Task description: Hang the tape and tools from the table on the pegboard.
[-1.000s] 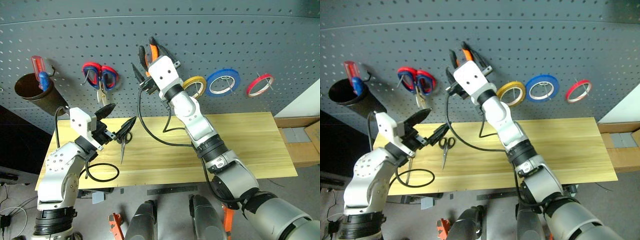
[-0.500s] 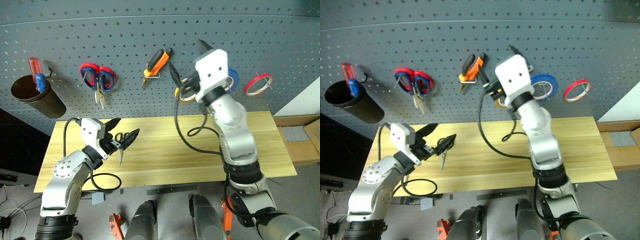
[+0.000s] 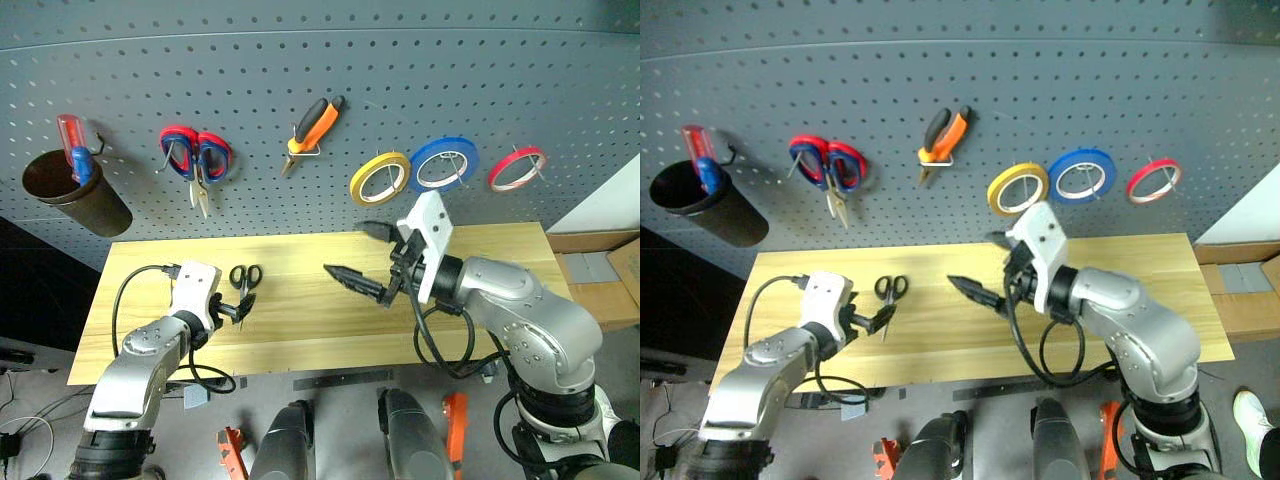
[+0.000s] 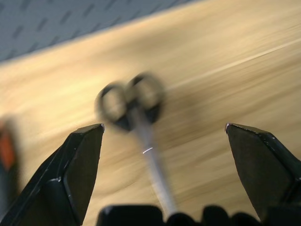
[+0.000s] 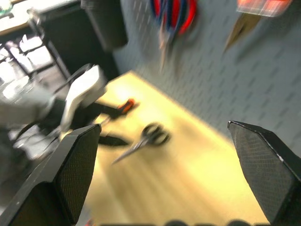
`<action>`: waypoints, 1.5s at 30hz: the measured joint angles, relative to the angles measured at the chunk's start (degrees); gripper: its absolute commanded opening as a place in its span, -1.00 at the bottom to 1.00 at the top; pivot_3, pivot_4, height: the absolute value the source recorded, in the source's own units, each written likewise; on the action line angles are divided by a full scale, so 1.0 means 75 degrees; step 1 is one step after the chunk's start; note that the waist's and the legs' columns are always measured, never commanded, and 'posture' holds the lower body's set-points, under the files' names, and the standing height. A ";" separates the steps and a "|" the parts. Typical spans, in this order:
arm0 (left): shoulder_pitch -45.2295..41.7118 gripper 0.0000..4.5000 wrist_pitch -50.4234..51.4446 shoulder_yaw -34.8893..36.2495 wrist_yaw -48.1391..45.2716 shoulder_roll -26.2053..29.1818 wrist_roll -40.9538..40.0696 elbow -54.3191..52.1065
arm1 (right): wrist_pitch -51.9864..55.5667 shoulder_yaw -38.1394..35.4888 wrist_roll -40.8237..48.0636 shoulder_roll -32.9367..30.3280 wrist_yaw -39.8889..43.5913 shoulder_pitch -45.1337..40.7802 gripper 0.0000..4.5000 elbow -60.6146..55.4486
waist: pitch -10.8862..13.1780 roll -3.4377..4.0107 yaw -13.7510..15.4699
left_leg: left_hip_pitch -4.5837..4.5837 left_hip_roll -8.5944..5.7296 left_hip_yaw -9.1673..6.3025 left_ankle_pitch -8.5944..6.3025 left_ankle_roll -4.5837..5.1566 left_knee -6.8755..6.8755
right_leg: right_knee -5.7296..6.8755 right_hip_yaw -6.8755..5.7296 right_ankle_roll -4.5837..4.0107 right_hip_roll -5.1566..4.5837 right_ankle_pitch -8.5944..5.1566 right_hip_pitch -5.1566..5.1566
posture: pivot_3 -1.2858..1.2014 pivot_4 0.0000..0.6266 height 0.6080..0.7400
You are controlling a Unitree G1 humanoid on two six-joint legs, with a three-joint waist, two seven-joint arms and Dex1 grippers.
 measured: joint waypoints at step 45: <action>0.1258 -0.93 -0.2776 0.0127 -0.0133 -0.0472 0.0721 0.0022 | -0.1349 0.0458 -0.0030 -0.0891 0.0245 -0.0387 1.00 0.0218 | 0.0061 -0.0083 0.0012 | -0.0006 0.0043 0.0012 -0.0003 -0.0003 -0.0048 | -0.0073 -0.0004 0.0001 -0.0030 0.0001 -0.0002 | -0.04 0.05 1.00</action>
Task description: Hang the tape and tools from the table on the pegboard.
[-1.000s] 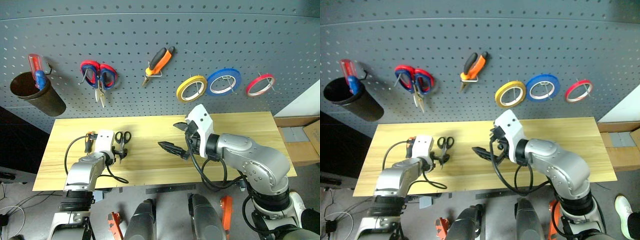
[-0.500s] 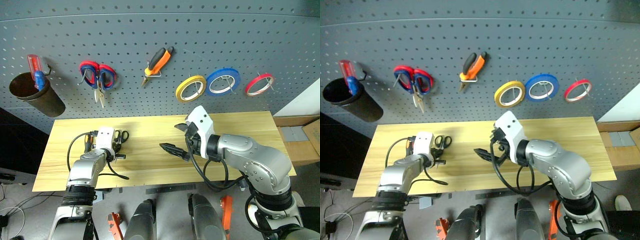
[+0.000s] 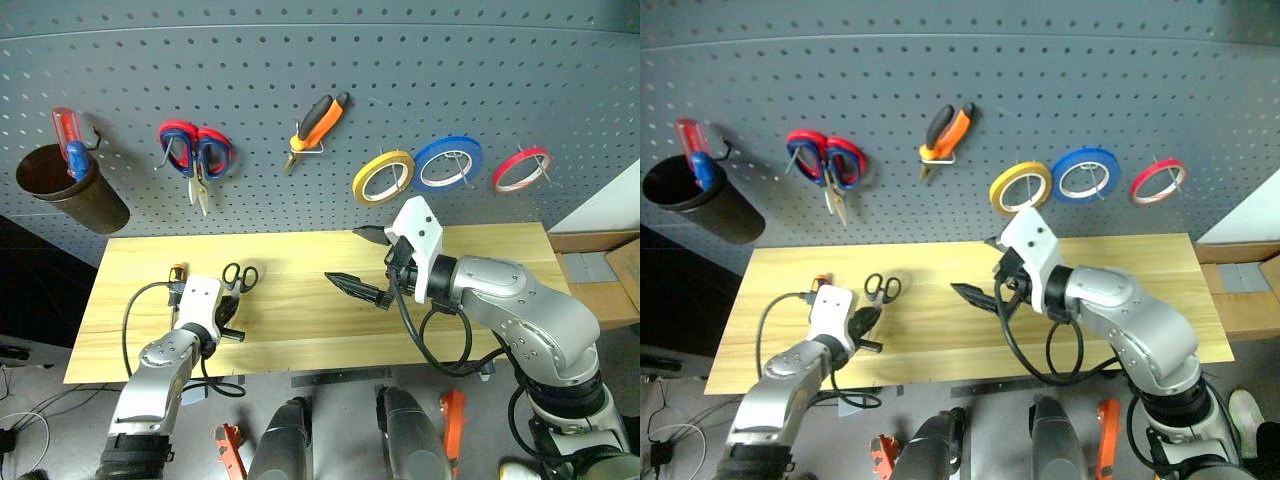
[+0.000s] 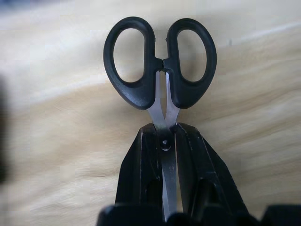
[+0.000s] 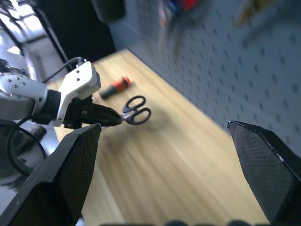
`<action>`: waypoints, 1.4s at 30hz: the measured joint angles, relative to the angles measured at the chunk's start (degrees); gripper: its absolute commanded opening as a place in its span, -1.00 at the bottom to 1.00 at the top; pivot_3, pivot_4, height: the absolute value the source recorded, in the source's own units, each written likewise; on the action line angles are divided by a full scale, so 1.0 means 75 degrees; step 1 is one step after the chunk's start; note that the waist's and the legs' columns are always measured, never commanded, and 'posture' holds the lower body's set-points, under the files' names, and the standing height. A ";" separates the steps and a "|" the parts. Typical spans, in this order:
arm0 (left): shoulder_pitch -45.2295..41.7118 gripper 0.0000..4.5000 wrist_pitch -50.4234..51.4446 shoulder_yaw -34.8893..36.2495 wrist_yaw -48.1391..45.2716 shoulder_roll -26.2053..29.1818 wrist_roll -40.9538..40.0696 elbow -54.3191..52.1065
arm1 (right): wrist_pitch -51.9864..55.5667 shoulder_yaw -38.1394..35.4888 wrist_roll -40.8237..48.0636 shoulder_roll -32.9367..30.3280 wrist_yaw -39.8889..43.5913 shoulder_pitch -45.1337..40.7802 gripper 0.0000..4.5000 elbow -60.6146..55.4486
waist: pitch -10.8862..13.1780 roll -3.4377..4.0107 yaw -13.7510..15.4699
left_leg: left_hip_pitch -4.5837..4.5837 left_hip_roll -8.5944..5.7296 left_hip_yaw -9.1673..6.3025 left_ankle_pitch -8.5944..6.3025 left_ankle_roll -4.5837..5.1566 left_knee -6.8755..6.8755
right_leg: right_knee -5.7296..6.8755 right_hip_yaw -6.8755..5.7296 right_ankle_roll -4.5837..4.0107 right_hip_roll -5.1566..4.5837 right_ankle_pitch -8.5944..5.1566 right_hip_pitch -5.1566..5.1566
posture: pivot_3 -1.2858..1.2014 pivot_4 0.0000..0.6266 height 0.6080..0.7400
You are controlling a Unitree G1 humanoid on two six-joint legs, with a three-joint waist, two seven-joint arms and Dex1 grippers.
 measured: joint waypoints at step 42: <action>-0.0427 -0.93 -0.1424 0.1842 0.0221 0.0125 -0.0024 -0.2605 | -0.1949 -0.0255 0.0292 -0.0743 0.2008 -0.0493 1.00 0.1235 | -0.0019 -0.0018 0.0354 | -0.0017 0.0024 0.0021 0.0017 -0.0030 -0.0030 | -0.0054 -0.0046 0.0005 0.0014 0.0007 0.0005 | 0.02 -0.15 1.00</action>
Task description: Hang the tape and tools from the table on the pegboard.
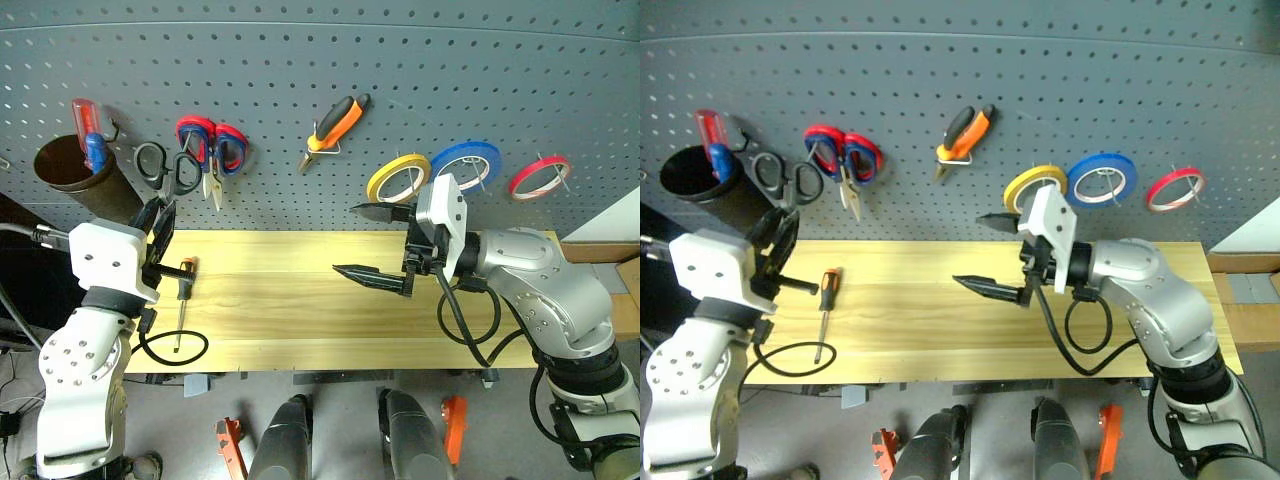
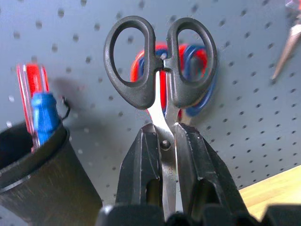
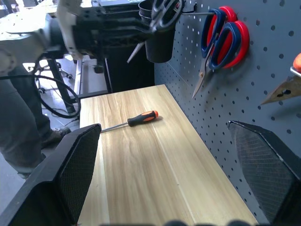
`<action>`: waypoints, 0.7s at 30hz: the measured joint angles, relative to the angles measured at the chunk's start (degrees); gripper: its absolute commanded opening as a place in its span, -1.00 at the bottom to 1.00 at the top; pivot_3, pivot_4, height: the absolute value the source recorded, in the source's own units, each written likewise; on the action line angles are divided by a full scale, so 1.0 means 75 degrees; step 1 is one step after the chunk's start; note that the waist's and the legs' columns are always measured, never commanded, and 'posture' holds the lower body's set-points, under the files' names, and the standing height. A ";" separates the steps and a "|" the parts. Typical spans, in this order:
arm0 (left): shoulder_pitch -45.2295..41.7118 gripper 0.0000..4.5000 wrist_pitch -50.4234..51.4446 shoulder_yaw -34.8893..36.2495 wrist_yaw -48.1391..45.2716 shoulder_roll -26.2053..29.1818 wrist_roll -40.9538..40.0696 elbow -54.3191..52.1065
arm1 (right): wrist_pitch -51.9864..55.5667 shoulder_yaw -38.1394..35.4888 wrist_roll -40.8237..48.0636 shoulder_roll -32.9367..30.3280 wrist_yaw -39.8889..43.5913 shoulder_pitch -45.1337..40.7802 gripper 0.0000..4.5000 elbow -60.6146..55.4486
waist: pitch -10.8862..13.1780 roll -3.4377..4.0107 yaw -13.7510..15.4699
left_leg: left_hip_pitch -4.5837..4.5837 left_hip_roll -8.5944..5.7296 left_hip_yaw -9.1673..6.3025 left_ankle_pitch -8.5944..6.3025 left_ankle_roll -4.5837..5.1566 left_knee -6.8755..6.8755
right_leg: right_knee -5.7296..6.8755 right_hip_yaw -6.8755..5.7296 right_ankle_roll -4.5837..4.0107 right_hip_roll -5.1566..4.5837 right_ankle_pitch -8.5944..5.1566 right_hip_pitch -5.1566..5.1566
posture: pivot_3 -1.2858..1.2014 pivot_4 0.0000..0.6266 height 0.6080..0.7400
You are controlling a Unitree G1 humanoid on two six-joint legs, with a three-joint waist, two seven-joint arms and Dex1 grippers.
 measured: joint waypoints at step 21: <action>-0.0722 -0.93 -0.0811 -0.0761 -0.0311 0.0002 0.0187 0.1490 | 0.0001 0.0043 -0.0105 0.0238 -0.0336 -0.0028 1.00 -0.0137 | -0.0001 -0.0002 -0.0092 | -0.0001 0.0001 -0.0006 0.0000 0.0000 0.0024 | 0.0017 0.0001 0.0000 -0.0002 0.0001 0.0000 | -0.01 -0.11 1.00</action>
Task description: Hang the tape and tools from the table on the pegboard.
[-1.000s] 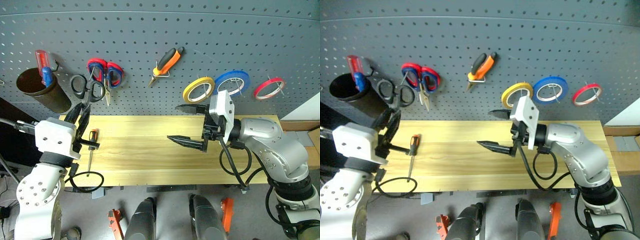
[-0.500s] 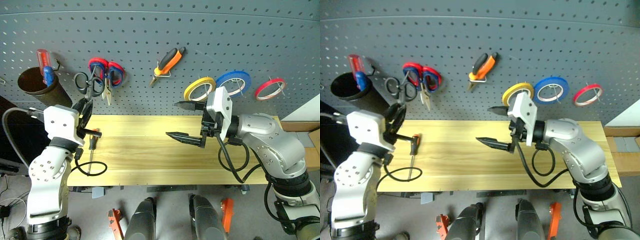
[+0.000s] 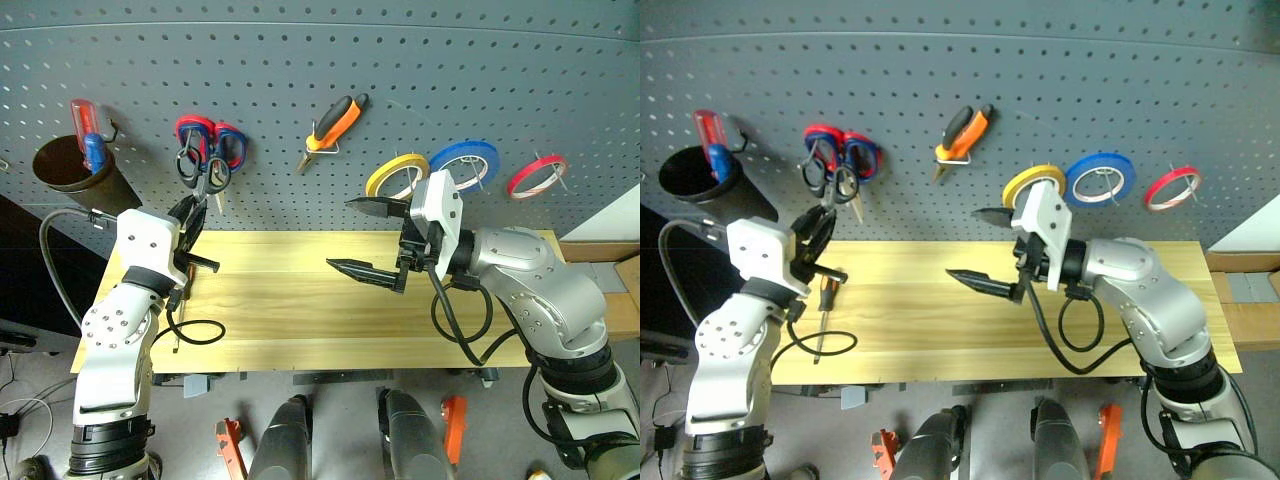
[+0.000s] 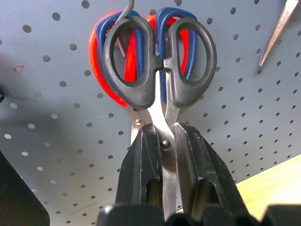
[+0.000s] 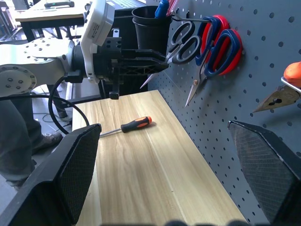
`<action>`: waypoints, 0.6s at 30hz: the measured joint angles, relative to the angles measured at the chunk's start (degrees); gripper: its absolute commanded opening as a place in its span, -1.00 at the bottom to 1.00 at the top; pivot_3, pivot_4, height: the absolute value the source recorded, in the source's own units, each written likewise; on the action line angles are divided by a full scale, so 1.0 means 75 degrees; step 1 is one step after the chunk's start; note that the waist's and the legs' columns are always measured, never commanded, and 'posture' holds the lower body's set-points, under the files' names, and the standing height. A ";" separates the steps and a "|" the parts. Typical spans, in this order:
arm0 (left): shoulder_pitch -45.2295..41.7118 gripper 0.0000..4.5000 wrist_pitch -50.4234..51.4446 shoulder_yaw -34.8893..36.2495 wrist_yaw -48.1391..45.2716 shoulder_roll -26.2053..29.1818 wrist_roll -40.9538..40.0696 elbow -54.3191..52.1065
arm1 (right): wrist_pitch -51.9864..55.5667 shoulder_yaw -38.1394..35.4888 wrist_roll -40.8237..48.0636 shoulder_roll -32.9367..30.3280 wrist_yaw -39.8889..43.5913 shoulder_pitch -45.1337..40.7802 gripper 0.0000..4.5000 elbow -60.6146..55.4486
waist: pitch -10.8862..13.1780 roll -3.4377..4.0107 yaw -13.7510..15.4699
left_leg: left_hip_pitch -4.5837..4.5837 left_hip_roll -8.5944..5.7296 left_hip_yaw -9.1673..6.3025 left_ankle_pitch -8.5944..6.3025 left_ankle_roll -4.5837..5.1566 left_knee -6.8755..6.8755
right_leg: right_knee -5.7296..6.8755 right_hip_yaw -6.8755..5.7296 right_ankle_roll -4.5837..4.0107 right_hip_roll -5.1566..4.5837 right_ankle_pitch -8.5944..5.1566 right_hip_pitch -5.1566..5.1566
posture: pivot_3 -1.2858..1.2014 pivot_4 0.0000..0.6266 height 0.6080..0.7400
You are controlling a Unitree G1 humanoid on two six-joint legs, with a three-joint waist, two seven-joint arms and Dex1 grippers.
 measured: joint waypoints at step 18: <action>0.1112 -0.93 -0.0535 -0.0290 0.0006 -0.0138 0.0457 -0.1511 | -0.0001 0.0003 0.0006 -0.0076 0.0081 0.0123 1.00 -0.0150 | 0.0000 0.0000 -0.0047 | 0.0001 0.0006 0.0000 -0.0016 0.0027 0.0075 | 0.0035 -0.0002 0.0000 0.0012 0.0014 0.0021 | 0.00 -0.13 1.00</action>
